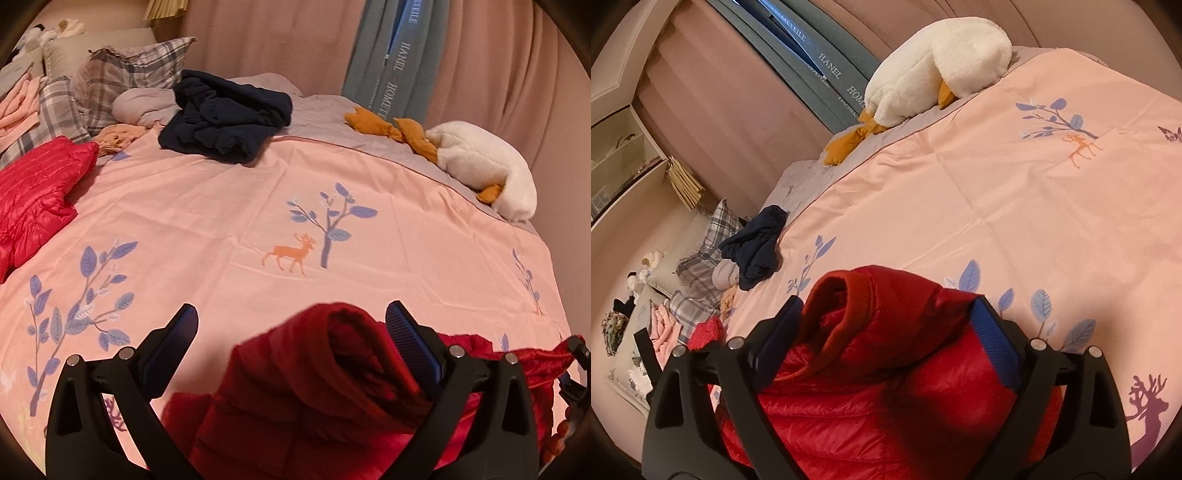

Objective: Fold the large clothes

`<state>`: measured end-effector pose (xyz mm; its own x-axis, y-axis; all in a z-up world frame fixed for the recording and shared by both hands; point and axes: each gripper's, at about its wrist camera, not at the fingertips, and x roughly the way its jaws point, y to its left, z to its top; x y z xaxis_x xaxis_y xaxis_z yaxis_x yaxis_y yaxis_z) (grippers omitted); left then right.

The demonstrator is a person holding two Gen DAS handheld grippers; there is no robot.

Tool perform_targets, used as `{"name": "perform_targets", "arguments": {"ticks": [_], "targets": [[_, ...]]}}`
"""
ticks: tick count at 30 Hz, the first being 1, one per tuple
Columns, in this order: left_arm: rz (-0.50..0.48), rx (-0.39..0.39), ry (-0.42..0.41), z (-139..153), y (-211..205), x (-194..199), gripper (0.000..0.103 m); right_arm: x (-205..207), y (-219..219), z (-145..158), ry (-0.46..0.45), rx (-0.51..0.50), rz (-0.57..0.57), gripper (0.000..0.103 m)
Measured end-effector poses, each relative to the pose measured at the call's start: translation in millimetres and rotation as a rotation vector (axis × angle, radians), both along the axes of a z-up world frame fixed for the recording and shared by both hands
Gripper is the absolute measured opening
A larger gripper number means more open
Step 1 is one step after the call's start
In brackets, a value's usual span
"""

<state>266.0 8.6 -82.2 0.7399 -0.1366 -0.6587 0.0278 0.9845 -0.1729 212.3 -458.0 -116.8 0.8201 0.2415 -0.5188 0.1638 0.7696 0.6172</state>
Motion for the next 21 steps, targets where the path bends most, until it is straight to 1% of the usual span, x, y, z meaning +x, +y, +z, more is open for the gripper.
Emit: {"name": "perform_targets", "arguments": {"ticks": [4, 9, 14, 17, 21], "targets": [[0.043, -0.025, -0.014, 5.1, 14.5, 5.1, 0.102, 1.7, -3.0, 0.6, 0.010, -0.015, -0.019, 0.094], [0.108, -0.008, -0.025, 7.8, 31.4, 9.7, 0.102, 0.6, -9.6, 1.4, 0.013, -0.021, -0.056, 0.096], [0.149, 0.003, -0.008, 3.7, 46.1, 9.7, 0.102, -7.6, -19.8, 4.7, 0.010, -0.049, -0.138, 0.096], [0.177, -0.012, -0.015, 5.9, 54.7, 8.3, 0.102, -13.5, -17.2, 11.7, -0.004, -0.101, -0.143, 0.096], [0.192, 0.022, -0.047, 13.7, 57.6, 3.2, 0.102, -15.2, -6.3, 21.2, -0.018, -0.187, -0.115, 0.096]]}}
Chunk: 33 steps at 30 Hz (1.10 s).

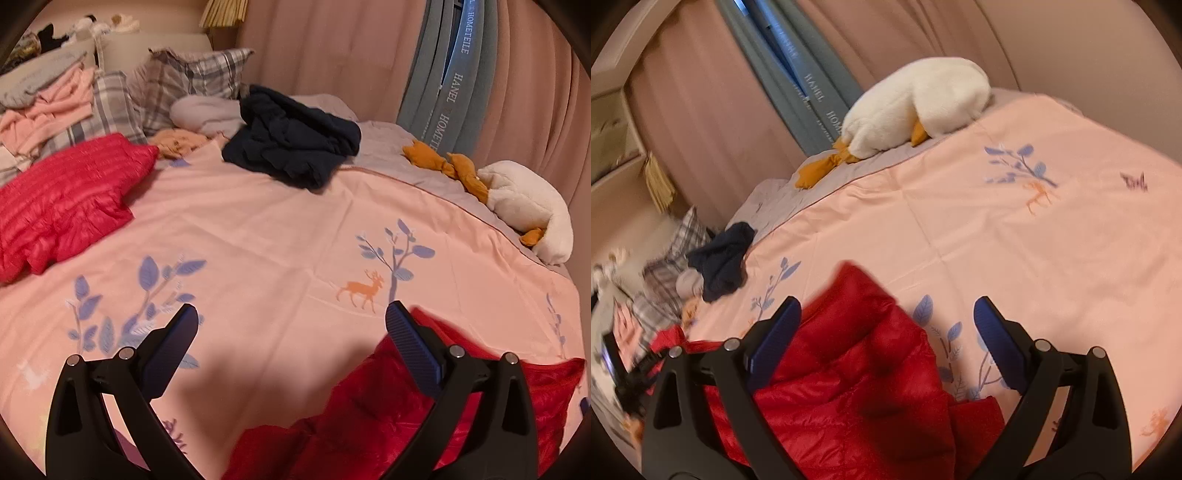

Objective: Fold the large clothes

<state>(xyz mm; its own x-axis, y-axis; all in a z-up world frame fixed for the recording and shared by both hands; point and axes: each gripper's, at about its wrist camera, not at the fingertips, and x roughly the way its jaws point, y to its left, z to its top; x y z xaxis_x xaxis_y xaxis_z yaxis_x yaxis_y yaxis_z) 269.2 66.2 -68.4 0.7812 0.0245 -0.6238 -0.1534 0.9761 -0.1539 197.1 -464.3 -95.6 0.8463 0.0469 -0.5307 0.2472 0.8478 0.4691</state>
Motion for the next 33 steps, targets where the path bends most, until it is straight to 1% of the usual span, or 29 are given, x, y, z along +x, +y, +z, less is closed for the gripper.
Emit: {"name": "perform_targets", "arguments": {"ticks": [1, 5, 8, 10, 13, 14, 17, 19, 21, 23, 26, 28, 30, 31, 33], "targets": [[-0.014, -0.005, -0.002, 1.0, -0.7, -1.7, 0.102, 0.1, 4.9, 2.7, -0.005, -0.025, 0.018, 0.096], [-0.165, -0.019, 0.017, 1.0, -20.2, -5.9, 0.102, 6.3, 26.8, 6.6, -0.004, -0.106, 0.106, 0.096], [-0.278, -0.038, 0.048, -4.2, -41.1, -5.3, 0.102, 17.9, 40.0, 0.6, 0.033, -0.128, 0.168, 0.096], [-0.342, -0.024, 0.076, -11.2, -57.5, -2.5, 0.102, 25.5, 45.3, -6.7, 0.069, -0.124, 0.198, 0.096], [-0.377, 0.030, 0.121, -27.1, -75.4, 4.5, 0.102, 40.9, 43.4, -26.9, 0.157, -0.085, 0.208, 0.096], [-0.382, 0.032, 0.145, -34.3, -77.9, 7.5, 0.102, 44.6, 40.8, -34.3, 0.184, -0.069, 0.203, 0.096], [-0.380, 0.004, 0.241, -60.3, -77.3, 20.3, 0.102, 50.6, 31.7, -56.5, 0.241, -0.006, 0.188, 0.096], [-0.365, -0.045, 0.299, -77.9, -71.6, 27.5, 0.102, 53.0, 26.3, -67.6, 0.258, 0.040, 0.183, 0.096], [-0.352, -0.099, 0.329, -89.2, -65.4, 30.6, 0.102, 54.7, 22.4, -77.3, 0.277, 0.074, 0.170, 0.096], [-0.348, -0.108, 0.325, -89.4, -64.3, 29.4, 0.102, 57.6, 19.7, -86.7, 0.299, 0.114, 0.173, 0.096], [-0.343, -0.092, 0.315, -86.5, -67.6, 27.0, 0.102, 53.3, 21.9, -81.5, 0.275, 0.091, 0.165, 0.096], [-0.328, -0.081, 0.286, -78.0, -66.7, 20.3, 0.102, 45.9, 23.0, -71.1, 0.232, 0.058, 0.146, 0.096], [-0.331, -0.085, 0.242, -65.4, -63.9, 9.6, 0.102, 30.5, 25.1, -53.4, 0.158, 0.008, 0.119, 0.096], [-0.338, -0.075, 0.215, -57.2, -64.7, 0.4, 0.102, 23.3, 25.8, -45.0, 0.130, -0.013, 0.112, 0.096], [-0.358, -0.029, 0.175, -43.1, -70.1, -17.1, 0.102, 10.4, 30.3, -30.8, 0.096, -0.057, 0.111, 0.096]]}}
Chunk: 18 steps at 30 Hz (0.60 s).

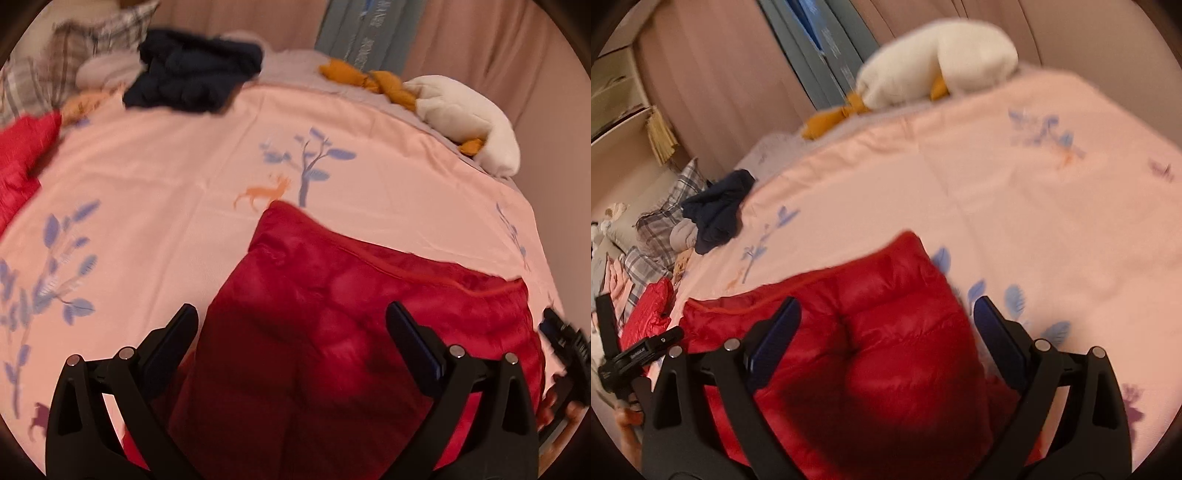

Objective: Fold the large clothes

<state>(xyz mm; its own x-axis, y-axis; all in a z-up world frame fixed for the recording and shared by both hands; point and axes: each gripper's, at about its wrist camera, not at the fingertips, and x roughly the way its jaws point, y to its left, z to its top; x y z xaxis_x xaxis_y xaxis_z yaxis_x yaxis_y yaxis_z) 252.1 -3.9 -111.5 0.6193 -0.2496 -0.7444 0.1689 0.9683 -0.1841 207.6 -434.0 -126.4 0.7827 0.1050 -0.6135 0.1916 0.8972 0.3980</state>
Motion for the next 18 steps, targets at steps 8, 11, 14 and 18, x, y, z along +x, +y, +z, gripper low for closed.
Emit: {"name": "perform_targets", "arguments": {"ticks": [8, 11, 14, 18], "targets": [[-0.103, 0.067, -0.082, 23.3, -27.1, -60.9, 0.102, -50.8, 46.3, 32.2, -0.071, -0.140, 0.117, 0.096], [-0.144, 0.082, -0.075, 18.4, -34.8, -80.0, 0.102, -70.6, 61.2, 32.2, -0.076, -0.159, 0.142, 0.096], [-0.183, 0.104, -0.072, 7.8, -41.8, -96.9, 0.102, -84.9, 71.0, 25.2, -0.062, -0.172, 0.159, 0.096], [-0.201, 0.119, -0.063, -7.2, -45.3, -107.2, 0.102, -91.3, 78.4, 2.7, 0.027, -0.203, 0.167, 0.096]]}}
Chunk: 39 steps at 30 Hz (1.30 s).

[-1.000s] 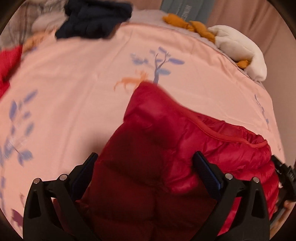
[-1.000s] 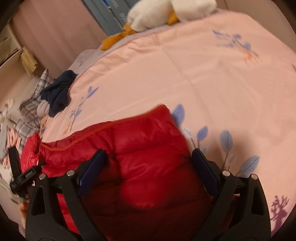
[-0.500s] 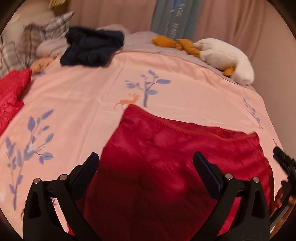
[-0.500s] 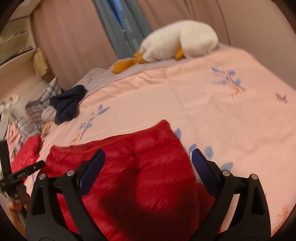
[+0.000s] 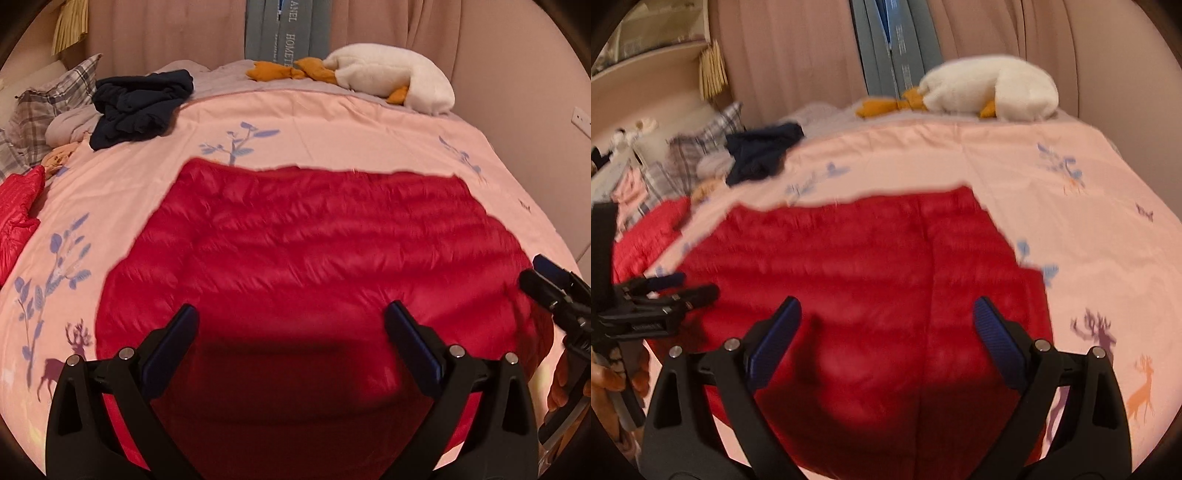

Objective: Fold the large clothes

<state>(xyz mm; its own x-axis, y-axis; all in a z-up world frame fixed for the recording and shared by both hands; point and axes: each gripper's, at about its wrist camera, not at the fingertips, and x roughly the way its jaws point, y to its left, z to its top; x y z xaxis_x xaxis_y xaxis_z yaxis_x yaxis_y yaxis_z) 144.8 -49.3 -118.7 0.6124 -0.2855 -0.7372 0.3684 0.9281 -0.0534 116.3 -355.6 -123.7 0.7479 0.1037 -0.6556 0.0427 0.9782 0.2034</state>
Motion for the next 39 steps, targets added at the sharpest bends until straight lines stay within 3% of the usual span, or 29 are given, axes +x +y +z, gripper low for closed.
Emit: {"name": "perform_targets", "arguments": {"ticks": [2, 7, 12, 16, 24, 26, 29, 37, 39], "targets": [[-0.003, 0.000, 0.010, -6.0, -0.2, -1.7, 0.102, 1.8, 1.3, -13.4, 0.051, 0.007, 0.003, 0.095], [-0.010, 0.009, 0.014, -9.7, 1.9, -8.3, 0.102, -4.9, 3.7, -23.6, 0.071, 0.011, -0.001, 0.095], [0.004, -0.011, 0.008, -0.2, 14.0, -20.1, 0.102, -19.7, -0.1, -11.5, 0.041, 0.027, -0.003, 0.094], [0.034, -0.016, -0.011, 5.8, 32.4, -30.4, 0.102, -34.0, -21.2, 1.9, 0.003, 0.073, -0.051, 0.094], [0.090, -0.036, 0.019, 0.7, 61.8, -34.9, 0.102, -50.3, -66.3, -5.8, 0.015, 0.153, -0.161, 0.092], [0.095, -0.040, 0.020, 0.9, 63.5, -35.3, 0.102, -51.2, -72.6, -7.5, 0.015, 0.179, -0.165, 0.087], [0.096, -0.033, 0.027, -1.5, 61.7, -35.4, 0.102, -48.2, -77.4, -18.9, 0.054, 0.226, -0.147, 0.071], [0.097, -0.025, 0.029, -4.0, 60.1, -36.6, 0.102, -53.1, -71.8, -27.7, 0.061, 0.201, -0.123, 0.017], [0.096, -0.025, 0.028, -4.0, 60.9, -37.7, 0.102, -57.6, -71.9, -25.2, 0.055, 0.208, -0.116, 0.009]]}}
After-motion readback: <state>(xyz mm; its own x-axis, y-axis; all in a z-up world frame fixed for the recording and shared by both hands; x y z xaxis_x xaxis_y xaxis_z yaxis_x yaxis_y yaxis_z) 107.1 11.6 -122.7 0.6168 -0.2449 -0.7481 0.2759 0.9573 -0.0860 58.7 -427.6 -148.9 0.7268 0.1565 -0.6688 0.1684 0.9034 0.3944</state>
